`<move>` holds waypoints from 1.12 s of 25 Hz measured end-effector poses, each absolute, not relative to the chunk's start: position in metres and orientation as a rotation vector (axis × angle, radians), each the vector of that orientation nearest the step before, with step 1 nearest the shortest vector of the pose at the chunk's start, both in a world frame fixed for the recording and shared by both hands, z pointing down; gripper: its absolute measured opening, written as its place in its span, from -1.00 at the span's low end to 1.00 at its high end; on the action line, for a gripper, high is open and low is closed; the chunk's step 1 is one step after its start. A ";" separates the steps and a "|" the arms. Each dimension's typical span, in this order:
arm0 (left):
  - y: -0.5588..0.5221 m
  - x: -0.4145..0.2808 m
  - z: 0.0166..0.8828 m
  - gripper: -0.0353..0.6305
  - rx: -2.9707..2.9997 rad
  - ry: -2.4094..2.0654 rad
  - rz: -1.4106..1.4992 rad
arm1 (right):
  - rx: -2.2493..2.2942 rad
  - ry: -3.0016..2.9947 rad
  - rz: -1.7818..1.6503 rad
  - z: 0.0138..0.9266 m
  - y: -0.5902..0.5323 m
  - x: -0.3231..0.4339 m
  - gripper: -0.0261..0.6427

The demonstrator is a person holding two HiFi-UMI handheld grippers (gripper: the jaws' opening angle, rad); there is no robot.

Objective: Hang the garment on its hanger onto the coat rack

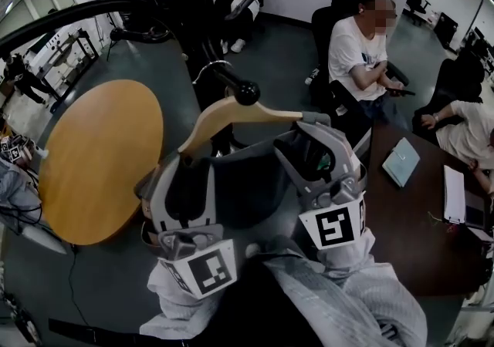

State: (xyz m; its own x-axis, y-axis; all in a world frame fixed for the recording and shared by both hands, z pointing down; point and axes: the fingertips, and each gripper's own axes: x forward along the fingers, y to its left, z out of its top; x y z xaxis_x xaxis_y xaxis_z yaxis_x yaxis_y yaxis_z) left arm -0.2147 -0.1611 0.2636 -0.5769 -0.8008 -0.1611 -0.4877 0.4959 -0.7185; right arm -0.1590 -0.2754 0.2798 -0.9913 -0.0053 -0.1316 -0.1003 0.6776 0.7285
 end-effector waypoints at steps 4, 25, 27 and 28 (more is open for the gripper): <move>-0.163 -0.212 0.263 -0.40 -1.064 2.324 -0.753 | -0.181 2.807 1.100 0.285 -0.270 -0.156 -0.52; -0.172 -0.218 0.295 -0.88 -1.350 2.537 -0.382 | -0.185 2.945 0.548 0.297 -0.237 -0.181 -0.92; -0.172 -0.221 0.298 -0.88 -1.350 2.542 -0.390 | -0.179 2.952 0.515 0.300 -0.239 -0.183 -0.92; -0.172 -0.221 0.299 -0.88 -1.349 2.546 -0.392 | -0.177 2.956 0.502 0.301 -0.241 -0.183 -0.92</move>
State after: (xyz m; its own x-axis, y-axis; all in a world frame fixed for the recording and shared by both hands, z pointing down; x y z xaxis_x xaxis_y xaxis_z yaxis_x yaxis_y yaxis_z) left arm -0.2213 -0.1725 0.2995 -0.5482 -0.8326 -0.0795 -0.7702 0.5395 -0.3402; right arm -0.1831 -0.2406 0.3005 -0.9836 -0.0923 -0.1553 -0.1383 0.9376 0.3190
